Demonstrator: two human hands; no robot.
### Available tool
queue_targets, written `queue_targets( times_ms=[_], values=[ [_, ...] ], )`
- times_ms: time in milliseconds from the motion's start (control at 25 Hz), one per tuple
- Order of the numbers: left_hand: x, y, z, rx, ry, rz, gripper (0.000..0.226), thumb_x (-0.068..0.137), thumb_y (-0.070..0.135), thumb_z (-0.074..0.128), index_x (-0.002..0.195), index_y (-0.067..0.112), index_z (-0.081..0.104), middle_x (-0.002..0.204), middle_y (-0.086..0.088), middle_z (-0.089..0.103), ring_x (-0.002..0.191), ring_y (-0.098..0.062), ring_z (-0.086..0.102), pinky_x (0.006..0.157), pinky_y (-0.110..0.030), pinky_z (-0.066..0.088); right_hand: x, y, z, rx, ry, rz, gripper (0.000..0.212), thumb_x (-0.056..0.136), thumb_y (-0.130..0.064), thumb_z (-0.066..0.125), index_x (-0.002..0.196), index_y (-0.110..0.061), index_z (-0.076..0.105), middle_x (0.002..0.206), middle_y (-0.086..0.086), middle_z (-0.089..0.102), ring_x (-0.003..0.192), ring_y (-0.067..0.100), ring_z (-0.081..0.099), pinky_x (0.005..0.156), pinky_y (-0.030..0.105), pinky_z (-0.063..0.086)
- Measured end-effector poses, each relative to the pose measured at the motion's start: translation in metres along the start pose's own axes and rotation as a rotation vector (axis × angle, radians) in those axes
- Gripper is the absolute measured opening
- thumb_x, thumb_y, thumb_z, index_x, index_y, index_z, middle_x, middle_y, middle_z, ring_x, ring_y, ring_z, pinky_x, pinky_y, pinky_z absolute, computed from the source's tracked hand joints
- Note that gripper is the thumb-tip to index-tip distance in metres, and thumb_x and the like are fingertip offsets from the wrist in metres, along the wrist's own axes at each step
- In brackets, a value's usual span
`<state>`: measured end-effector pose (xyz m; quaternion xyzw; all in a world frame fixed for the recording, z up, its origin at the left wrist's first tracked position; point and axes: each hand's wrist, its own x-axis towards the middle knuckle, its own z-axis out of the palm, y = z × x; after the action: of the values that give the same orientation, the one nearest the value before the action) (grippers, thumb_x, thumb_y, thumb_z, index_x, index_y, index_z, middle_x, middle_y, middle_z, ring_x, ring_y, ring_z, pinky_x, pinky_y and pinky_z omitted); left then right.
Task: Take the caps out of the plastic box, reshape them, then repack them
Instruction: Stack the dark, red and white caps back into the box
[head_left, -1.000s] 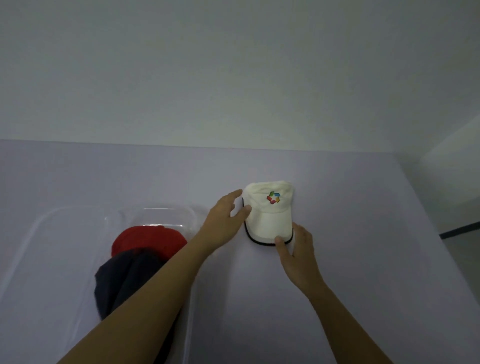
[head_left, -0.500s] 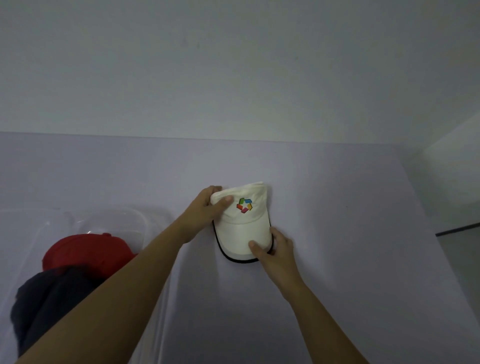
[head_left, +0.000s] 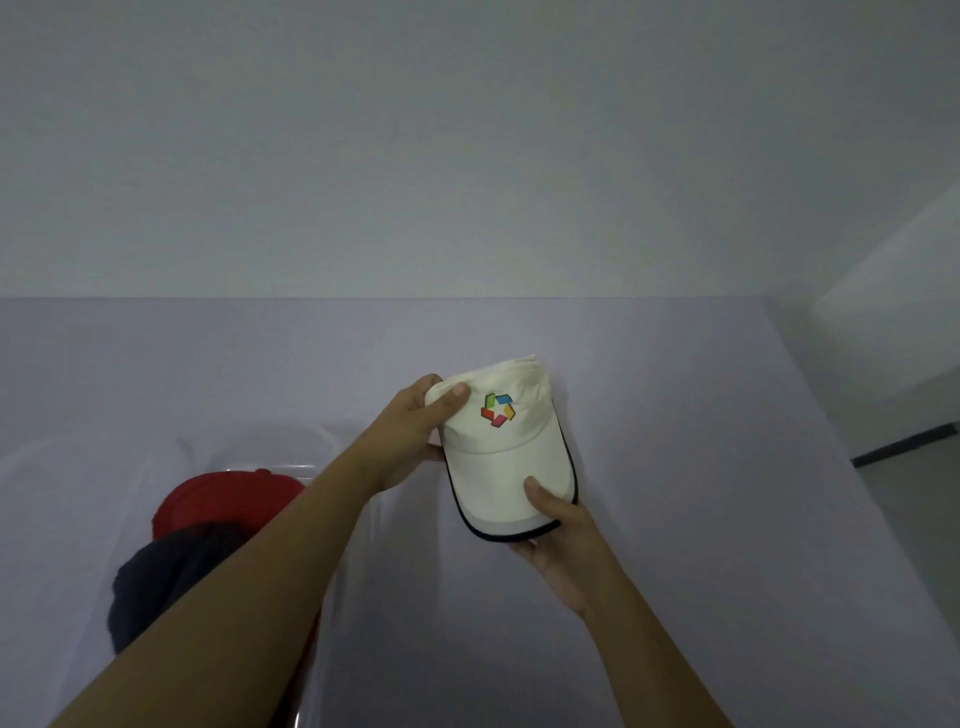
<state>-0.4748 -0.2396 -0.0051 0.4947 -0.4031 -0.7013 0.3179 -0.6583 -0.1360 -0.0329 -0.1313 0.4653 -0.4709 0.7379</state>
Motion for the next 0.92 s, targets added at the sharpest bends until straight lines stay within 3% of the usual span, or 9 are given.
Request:
queue_targets(
  times_ms=[80,240,400,560,640,720,800,920],
  values=[
    [-0.016,0.011,-0.009,-0.016,-0.016,-0.002,0.029,0.087,0.033,0.062,0.101,0.013,0.047,0.12,-0.01,0.063,0.112,-0.028,0.059,0.082,-0.053,0.055,-0.011,0.003,0.021,0.086,-0.045,-0.103,0.066,0.069,-0.014,0.075,0.13,-0.018,0.053,0.128,0.01,0.061,0.117,0.031,0.058,0.081,0.041,0.056],
    [-0.06,0.031,-0.035,-0.044,-0.086,-0.121,0.059,0.074,0.049,0.072,0.126,0.031,0.049,0.124,0.001,0.059,0.111,-0.03,0.057,0.07,-0.059,0.055,-0.031,0.017,0.073,0.095,-0.146,-0.25,0.059,0.078,-0.006,0.061,0.134,-0.016,0.048,0.132,0.012,0.058,0.12,0.031,0.056,0.084,0.039,0.056],
    [-0.1,0.051,-0.075,-0.122,-0.066,-0.052,0.061,0.064,0.043,0.075,0.12,0.024,0.06,0.115,-0.005,0.065,0.104,-0.029,0.059,0.076,-0.069,0.048,-0.044,0.034,0.124,0.057,-0.235,-0.274,0.056,0.08,-0.005,0.057,0.135,-0.015,0.047,0.13,0.011,0.06,0.117,0.028,0.059,0.081,0.034,0.056],
    [-0.129,0.069,-0.114,-0.134,-0.054,0.062,0.055,0.069,0.028,0.072,0.122,0.021,0.058,0.115,-0.008,0.067,0.109,-0.031,0.059,0.07,-0.064,0.052,-0.044,0.049,0.161,-0.059,-0.252,-0.262,0.061,0.078,-0.018,0.069,0.135,-0.023,0.047,0.132,0.004,0.059,0.118,0.024,0.058,0.084,0.035,0.055],
    [-0.141,0.08,-0.135,-0.102,-0.03,0.135,0.062,0.068,0.024,0.074,0.126,0.016,0.052,0.123,-0.012,0.064,0.114,-0.032,0.057,0.072,-0.068,0.05,-0.039,0.058,0.176,-0.174,-0.226,-0.252,0.077,0.066,-0.034,0.081,0.134,-0.026,0.046,0.132,0.001,0.059,0.119,0.021,0.058,0.088,0.035,0.053],
    [-0.15,0.091,-0.154,-0.075,0.026,0.185,0.066,0.067,0.023,0.076,0.124,0.011,0.046,0.125,-0.014,0.061,0.116,-0.034,0.056,0.074,-0.069,0.049,-0.034,0.068,0.187,-0.327,-0.187,-0.227,0.093,0.055,-0.056,0.081,0.135,-0.026,0.043,0.134,0.0,0.057,0.122,0.019,0.055,0.098,0.035,0.046],
    [-0.155,0.101,-0.174,-0.078,0.091,0.225,0.056,0.069,0.021,0.074,0.115,0.013,0.043,0.126,-0.015,0.059,0.116,-0.035,0.055,0.073,-0.066,0.051,-0.031,0.077,0.193,-0.633,-0.122,-0.223,0.113,0.045,-0.078,0.071,0.138,-0.027,0.035,0.141,-0.002,0.047,0.129,0.016,0.046,0.104,0.032,0.037],
    [-0.158,0.109,-0.203,-0.057,0.11,0.285,0.05,0.072,0.02,0.075,0.109,0.012,0.042,0.126,-0.018,0.057,0.118,-0.039,0.054,0.075,-0.069,0.049,-0.026,0.093,0.203,-1.18,-0.103,-0.211,0.128,0.043,-0.081,0.065,0.146,-0.021,0.019,0.152,0.001,0.027,0.137,0.015,0.029,0.107,0.03,0.03]
  ],
)
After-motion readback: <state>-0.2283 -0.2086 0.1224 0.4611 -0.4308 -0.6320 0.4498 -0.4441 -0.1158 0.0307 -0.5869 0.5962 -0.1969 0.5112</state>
